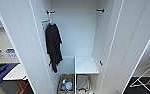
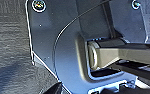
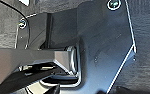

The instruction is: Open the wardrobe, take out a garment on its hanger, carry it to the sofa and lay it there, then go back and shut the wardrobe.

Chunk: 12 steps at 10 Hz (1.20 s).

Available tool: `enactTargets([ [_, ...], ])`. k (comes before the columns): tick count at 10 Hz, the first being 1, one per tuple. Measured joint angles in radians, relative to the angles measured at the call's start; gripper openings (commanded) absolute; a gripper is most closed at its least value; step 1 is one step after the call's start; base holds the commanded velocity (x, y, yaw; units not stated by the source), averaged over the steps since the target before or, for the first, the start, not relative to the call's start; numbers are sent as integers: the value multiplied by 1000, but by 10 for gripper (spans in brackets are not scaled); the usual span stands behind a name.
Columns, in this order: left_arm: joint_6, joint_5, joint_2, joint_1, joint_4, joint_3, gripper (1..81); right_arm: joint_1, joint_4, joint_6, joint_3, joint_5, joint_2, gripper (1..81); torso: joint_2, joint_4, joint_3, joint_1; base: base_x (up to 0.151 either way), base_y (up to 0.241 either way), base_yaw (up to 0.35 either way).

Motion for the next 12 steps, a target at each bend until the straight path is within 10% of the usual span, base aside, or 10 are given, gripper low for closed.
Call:
enactTargets([
  [5, 2, -51, -79, -10, 23, 140, 811, 15, -43, 2, 252, 5, -151, 811, 0, 0, 0, 0, 0, 0, 0],
  [12, -3, -91, -134, -3, 21, 207, 811, 18, -47, 9, 250, 10, -179, 811, 0, 0, 0, 0, 20, 0, 0],
])
